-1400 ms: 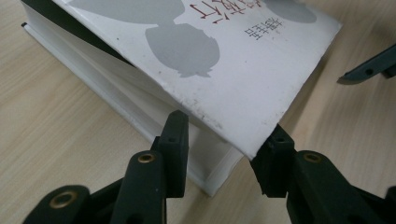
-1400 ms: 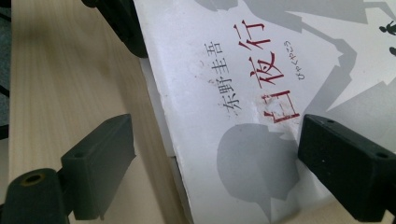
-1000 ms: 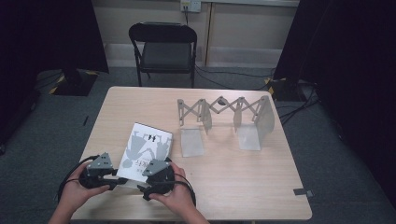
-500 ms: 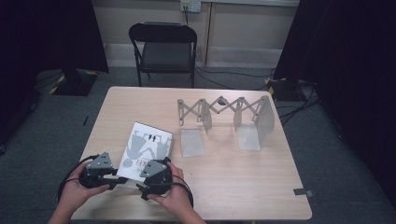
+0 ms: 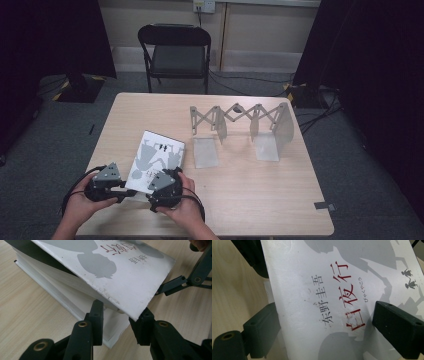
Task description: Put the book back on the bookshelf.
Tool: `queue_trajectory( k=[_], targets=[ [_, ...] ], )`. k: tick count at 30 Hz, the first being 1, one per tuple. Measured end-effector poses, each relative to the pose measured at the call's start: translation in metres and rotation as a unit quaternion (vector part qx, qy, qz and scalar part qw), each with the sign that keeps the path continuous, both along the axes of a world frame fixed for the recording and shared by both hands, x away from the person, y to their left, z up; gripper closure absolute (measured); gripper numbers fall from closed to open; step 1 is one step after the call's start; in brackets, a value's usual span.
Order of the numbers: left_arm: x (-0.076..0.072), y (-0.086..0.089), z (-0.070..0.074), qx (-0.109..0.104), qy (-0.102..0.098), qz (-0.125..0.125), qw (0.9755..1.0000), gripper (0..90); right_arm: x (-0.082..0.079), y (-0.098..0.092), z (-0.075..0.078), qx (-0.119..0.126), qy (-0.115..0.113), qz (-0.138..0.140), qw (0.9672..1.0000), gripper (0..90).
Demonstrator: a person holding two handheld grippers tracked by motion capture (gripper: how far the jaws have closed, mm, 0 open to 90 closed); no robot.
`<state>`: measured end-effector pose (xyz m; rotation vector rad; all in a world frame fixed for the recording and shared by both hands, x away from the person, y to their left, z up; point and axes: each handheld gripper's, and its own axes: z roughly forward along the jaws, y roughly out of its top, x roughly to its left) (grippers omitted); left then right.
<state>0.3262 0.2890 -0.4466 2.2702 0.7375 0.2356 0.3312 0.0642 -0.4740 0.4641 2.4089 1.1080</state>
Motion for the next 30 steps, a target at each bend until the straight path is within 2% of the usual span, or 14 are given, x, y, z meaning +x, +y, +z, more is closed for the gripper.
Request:
queue_trajectory(
  k=[6,7,9,11,17,18,19,20,21,23,24,26,29,30],
  targets=[
    [0.0,0.0,-0.001,-0.005,0.001,0.002,1.0,65.5,0.002,0.002,-0.002,-0.01,-0.01,-0.001,0.9999,8.1],
    [0.0,0.0,-0.001,0.008,0.002,0.001,1.0,65.5,0.002,0.003,-0.002,-0.009,-0.009,-0.001,0.9999,7.8],
    [0.0,-0.001,-0.002,0.006,0.0,0.001,1.0,65.5,0.003,0.003,-0.001,-0.014,-0.006,0.002,0.9999,8.7],
    [-0.001,-0.001,-0.002,0.003,0.0,0.003,1.0,65.5,0.006,0.001,0.001,-0.004,0.006,0.003,1.0,9.9],
    [0.0,0.0,-0.005,0.002,-0.001,0.007,1.0,63.8,0.006,-0.001,0.001,0.0,0.007,0.01,0.9999,15.1],
    [0.0,-0.001,-0.005,-0.001,-0.011,0.014,0.9998,62.2,0.002,-0.004,0.002,0.01,-0.005,0.011,0.9999,28.5],
    [0.0,-0.001,-0.005,-0.001,-0.011,0.014,0.9998,61.9,0.002,-0.004,0.002,0.01,-0.005,0.011,0.9999,28.5],
    [0.0,-0.001,-0.007,0.003,-0.013,0.011,0.9998,61.2,-0.002,-0.006,0.001,0.018,-0.023,0.013,0.9995,35.6],
    [0.0,-0.001,-0.007,0.003,-0.013,0.011,0.9998,60.3,-0.002,-0.006,0.001,0.018,-0.023,0.013,0.9995,35.6],
    [0.0,-0.001,-0.009,0.002,-0.021,0.009,0.9997,55.1,-0.002,-0.009,0.002,0.015,-0.031,0.019,0.9992,45.2],
    [0.0,-0.001,-0.01,-0.013,-0.02,0.012,0.9996,50.5,-0.002,-0.01,0.002,0.014,-0.036,0.021,0.999,49.1],
    [0.002,0.001,-0.012,-0.01,-0.032,0.009,0.9994,41.6,-0.003,-0.01,0.005,0.008,-0.045,0.023,0.9987,53.1],
    [0.004,0.005,-0.013,-0.016,-0.033,0.009,0.9993,29.1,-0.002,-0.012,0.01,0.017,-0.048,0.023,0.9984,57.9],
    [0.005,0.008,-0.016,-0.003,-0.044,0.006,0.999,29.4,-0.001,-0.012,0.011,0.016,-0.051,0.026,0.9983,58.9]
  ],
)
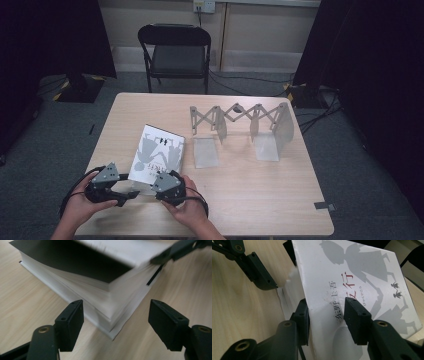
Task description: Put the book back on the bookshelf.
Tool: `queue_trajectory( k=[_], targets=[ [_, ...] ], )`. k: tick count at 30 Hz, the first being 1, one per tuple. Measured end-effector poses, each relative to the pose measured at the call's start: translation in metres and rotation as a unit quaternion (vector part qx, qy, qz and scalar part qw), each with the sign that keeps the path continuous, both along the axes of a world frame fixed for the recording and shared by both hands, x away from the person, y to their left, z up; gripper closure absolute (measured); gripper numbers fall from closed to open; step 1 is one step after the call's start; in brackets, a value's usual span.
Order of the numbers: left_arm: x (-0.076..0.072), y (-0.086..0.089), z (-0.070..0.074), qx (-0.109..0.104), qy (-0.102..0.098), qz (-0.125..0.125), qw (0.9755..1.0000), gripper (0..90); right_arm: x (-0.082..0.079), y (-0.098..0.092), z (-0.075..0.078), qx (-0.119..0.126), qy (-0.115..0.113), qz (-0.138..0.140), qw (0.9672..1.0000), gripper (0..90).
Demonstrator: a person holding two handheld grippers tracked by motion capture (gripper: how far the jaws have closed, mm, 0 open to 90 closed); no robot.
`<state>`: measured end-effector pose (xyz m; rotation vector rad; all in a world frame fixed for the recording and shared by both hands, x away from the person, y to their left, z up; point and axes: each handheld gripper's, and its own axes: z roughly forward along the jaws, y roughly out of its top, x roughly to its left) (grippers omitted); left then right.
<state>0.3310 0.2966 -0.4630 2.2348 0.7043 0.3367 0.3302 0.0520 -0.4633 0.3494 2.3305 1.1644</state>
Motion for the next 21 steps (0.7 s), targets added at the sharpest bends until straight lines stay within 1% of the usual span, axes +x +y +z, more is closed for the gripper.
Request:
queue_trajectory(
  k=[1,2,3,4,5,6,7,8,9,10,11,12,13,14,15,16,17,18,19,20,21],
  targets=[
    [0.0,0.0,0.0,0.0,0.0,0.0,1.0,30.8,0.0,0.0,0.0,0.0,0.0,0.0,1.0,58.9],
    [0.001,0.002,-0.003,-0.002,0.005,0.004,1.0,29.7,0.0,-0.001,0.001,-0.001,-0.002,0.0,1.0,60.4],
    [0.001,0.003,-0.004,-0.003,0.003,0.008,1.0,29.7,0.0,-0.001,0.001,-0.001,-0.002,0.0,1.0,60.4],
    [0.002,0.003,-0.008,-0.005,0.005,0.01,0.9999,30.8,0.0,-0.003,0.004,0.006,0.0,-0.001,1.0,62.6],
    [0.003,0.003,-0.008,-0.007,0.0,0.01,0.9999,30.6,-0.001,-0.005,0.007,0.008,-0.001,0.0,1.0,63.9],
    [0.004,0.002,-0.007,-0.022,-0.003,0.011,0.9997,31.8,-0.001,-0.006,0.009,0.01,-0.002,0.001,1.0,64.7],
    [0.004,0.002,-0.007,-0.022,-0.003,0.011,0.9997,34.9,0.0,-0.009,0.011,0.013,-0.004,0.003,0.9999,65.0],
    [0.005,0.001,-0.006,-0.03,-0.009,0.009,0.9995,34.9,0.0,-0.009,0.011,0.013,-0.004,0.003,0.9999,65.0],
    [0.006,-0.002,-0.005,-0.034,-0.014,0.011,0.9993,38.6,0.001,-0.011,0.011,0.018,0.0,0.003,0.9998,65.0],
    [0.008,-0.005,-0.004,-0.027,-0.008,0.024,0.9993,43.1,0.001,-0.011,0.011,0.014,-0.002,0.005,0.9999,64.8],
    [0.008,-0.005,-0.004,-0.027,-0.008,0.024,0.9993,45.9,0.001,-0.01,0.01,0.014,-0.003,0.004,0.9999,64.5],
    [0.009,-0.006,-0.004,-0.018,-0.01,0.026,0.9994,49.5,0.001,-0.009,0.009,0.012,-0.003,0.005,0.9999,63.3],
    [0.01,-0.003,-0.004,-0.017,-0.009,0.028,0.9994,46.6,0.002,-0.007,0.006,0.012,0.002,0.008,0.9999,62.0],
    [0.01,-0.001,-0.005,-0.015,0.0,0.023,0.9996,45.1,0.001,-0.006,0.004,0.012,0.001,0.009,0.9999,60.6],
    [0.008,0.0,-0.006,-0.004,-0.001,0.025,0.9997,43.8,0.001,-0.005,0.001,0.01,0.001,0.013,0.9999,55.9],
    [0.008,0.002,-0.007,-0.001,0.003,0.017,0.9999,40.2,0.003,-0.002,-0.003,0.001,0.018,0.02,0.9997,46.1],
    [0.008,0.002,-0.007,-0.001,0.003,0.017,0.9999,38.8,0.003,-0.002,-0.003,0.001,0.018,0.02,0.9997,46.1],
    [0.007,0.004,-0.01,-0.011,0.017,0.013,0.9997,38.7,0.003,-0.001,-0.013,-0.015,0.026,0.026,0.9992,34.4],
    [0.006,0.004,-0.011,-0.01,0.015,0.016,0.9997,38.7,0.003,-0.001,-0.013,-0.015,0.026,0.026,0.9992,34.4],
    [0.006,0.003,-0.017,0.006,0.023,0.015,0.9996,40.4,0.002,-0.003,-0.018,-0.02,0.03,0.029,0.9989,31.1],
    [0.007,0.001,-0.02,0.004,0.026,0.015,0.9995,41.2,0.002,-0.005,-0.02,-0.017,0.027,0.028,0.9991,29.2]
  ],
)
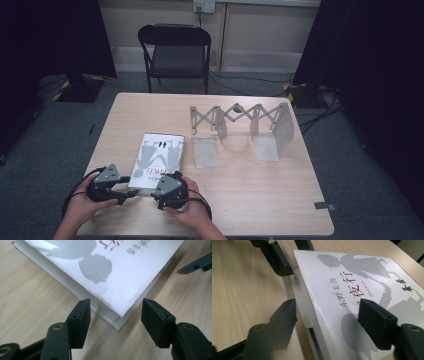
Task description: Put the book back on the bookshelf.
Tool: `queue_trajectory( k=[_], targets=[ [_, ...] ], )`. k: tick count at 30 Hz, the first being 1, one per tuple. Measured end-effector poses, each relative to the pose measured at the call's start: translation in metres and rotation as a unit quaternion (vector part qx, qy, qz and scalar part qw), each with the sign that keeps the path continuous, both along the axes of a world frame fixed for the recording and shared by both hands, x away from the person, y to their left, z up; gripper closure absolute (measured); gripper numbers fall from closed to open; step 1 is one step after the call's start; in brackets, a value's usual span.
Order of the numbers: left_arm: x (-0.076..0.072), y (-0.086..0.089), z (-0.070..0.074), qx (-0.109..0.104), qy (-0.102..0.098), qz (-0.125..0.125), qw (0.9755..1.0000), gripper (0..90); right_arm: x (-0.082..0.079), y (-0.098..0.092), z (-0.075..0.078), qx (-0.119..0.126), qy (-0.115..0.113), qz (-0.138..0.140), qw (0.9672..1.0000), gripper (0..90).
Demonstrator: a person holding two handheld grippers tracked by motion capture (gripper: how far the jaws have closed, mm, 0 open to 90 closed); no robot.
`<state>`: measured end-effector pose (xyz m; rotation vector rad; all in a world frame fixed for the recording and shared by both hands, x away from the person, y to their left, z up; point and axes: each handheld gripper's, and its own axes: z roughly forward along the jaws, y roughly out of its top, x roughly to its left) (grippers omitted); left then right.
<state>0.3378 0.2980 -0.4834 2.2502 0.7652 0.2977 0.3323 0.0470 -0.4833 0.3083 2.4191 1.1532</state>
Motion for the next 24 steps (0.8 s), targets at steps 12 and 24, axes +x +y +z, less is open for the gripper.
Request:
queue_trajectory(
  k=[12,24],
  targets=[
    [0.005,-0.014,0.008,0.022,0.011,0.011,0.9996,52.4,0.006,0.001,-0.002,0.02,0.024,0.006,0.9995,18.4],
    [-0.001,-0.029,0.031,-0.01,-0.007,0.011,0.9999,55.6,0.006,0.015,0.004,0.005,-0.031,-0.012,0.9994,15.8]
  ],
)
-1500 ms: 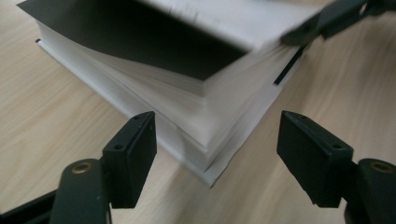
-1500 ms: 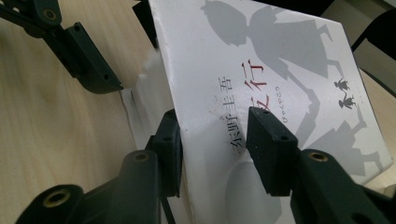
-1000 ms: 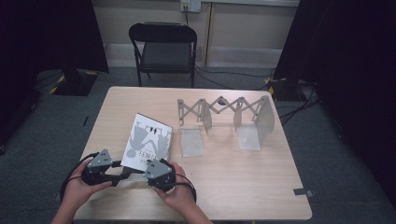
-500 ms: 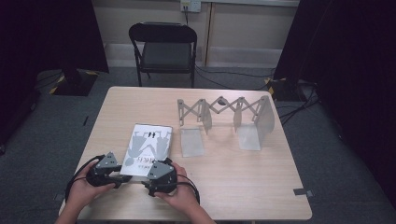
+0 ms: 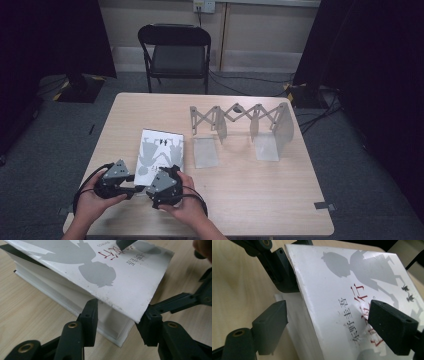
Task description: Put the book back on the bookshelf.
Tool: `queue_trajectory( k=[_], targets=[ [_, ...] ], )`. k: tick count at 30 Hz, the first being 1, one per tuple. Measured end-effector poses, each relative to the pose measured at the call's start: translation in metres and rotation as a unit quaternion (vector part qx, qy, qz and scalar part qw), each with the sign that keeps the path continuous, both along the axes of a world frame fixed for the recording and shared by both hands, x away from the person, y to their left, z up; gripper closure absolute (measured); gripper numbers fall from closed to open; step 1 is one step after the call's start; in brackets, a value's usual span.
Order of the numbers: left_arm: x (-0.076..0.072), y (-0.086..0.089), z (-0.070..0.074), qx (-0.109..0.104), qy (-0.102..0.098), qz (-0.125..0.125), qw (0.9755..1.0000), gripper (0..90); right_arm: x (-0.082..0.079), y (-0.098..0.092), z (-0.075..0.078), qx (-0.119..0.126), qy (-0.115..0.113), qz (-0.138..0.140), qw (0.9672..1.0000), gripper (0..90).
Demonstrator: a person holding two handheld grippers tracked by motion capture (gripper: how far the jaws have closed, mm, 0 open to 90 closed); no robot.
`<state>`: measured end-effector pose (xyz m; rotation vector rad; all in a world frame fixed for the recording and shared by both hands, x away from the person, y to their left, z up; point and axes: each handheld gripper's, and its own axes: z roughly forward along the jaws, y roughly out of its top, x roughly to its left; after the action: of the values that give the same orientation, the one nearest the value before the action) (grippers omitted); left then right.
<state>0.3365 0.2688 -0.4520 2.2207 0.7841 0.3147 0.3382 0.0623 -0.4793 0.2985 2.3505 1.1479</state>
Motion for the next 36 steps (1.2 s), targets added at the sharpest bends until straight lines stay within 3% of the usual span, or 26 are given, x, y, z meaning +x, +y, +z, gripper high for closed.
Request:
queue_trajectory(
  k=[3,6,8,10,11,14,15,16,17,19,21,22,24,30,31,32,36],
  targets=[
    [0.001,-0.001,0.002,0.005,0.001,-0.007,1.0,56.3,0.0,0.004,-0.001,-0.012,-0.023,-0.01,0.9996,17.7],
    [0.0,-0.003,0.001,0.008,0.002,-0.006,0.9999,56.6,0.003,0.005,-0.002,-0.011,-0.044,-0.017,0.9988,25.9],
    [0.001,-0.003,0.0,0.002,0.004,-0.006,1.0,56.6,0.005,0.004,-0.002,-0.007,-0.046,-0.016,0.9988,26.9],
    [0.001,-0.003,0.0,0.01,0.005,-0.007,0.9999,56.6,0.003,0.005,-0.004,-0.016,-0.06,-0.017,0.9979,27.6],
    [0.001,-0.002,0.0,-0.006,0.004,-0.004,1.0,56.6,0.002,0.005,-0.005,-0.017,-0.069,-0.017,0.9973,32.7],
    [-0.002,0.001,0.004,-0.021,-0.046,-0.017,0.9986,60.2,-0.001,0.002,0.006,-0.018,-0.071,-0.019,0.9971,43.3],
    [-0.003,0.003,0.005,-0.034,-0.056,-0.016,0.9977,55.0,-0.001,0.0,0.01,-0.016,-0.067,-0.022,0.9974,45.2],
    [-0.003,0.005,0.006,-0.025,-0.07,-0.014,0.9971,44.6,0.0,-0.002,0.015,-0.017,-0.065,-0.024,0.9975,47.3],
    [-0.002,0.009,0.004,-0.015,-0.074,-0.005,0.9972,39.9,0.0,-0.004,0.019,-0.018,-0.063,-0.024,0.9976,48.6],
    [0.0,0.016,-0.003,0.002,-0.059,0.005,0.9983,35.4,0.0,-0.006,0.025,-0.018,-0.066,-0.026,0.9974,51.5],
    [0.003,0.024,-0.013,0.037,-0.041,0.008,0.9984,34.0,0.0,-0.009,0.029,-0.014,-0.059,-0.029,0.9978,52.5],
    [0.003,0.026,-0.018,0.032,-0.032,0.014,0.9989,32.3,0.0,-0.01,0.032,-0.013,-0.055,-0.031,0.9979,52.9],
    [0.004,0.031,-0.022,0.047,-0.024,0.008,0.9986,32.7,0.001,-0.013,0.037,-0.007,-0.048,-0.036,0.9981,54.1],
    [0.005,0.039,-0.024,0.041,-0.021,0.02,0.9987,30.5,0.002,-0.018,0.049,-0.003,-0.038,-0.046,0.9982,56.9],
    [0.005,0.041,-0.023,0.05,-0.02,0.014,0.9985,30.2,0.004,-0.02,0.056,0.001,-0.032,-0.052,0.9981,58.1],
    [0.004,0.04,-0.024,0.041,-0.017,0.018,0.9989,30.2,0.005,-0.021,0.059,0.006,-0.029,-0.057,0.9979,58.7],
    [0.004,0.037,-0.026,0.048,-0.015,0.007,0.9987,29.4,0.005,-0.026,0.071,0.005,-0.026,-0.065,0.9975,61.0]
  ],
)
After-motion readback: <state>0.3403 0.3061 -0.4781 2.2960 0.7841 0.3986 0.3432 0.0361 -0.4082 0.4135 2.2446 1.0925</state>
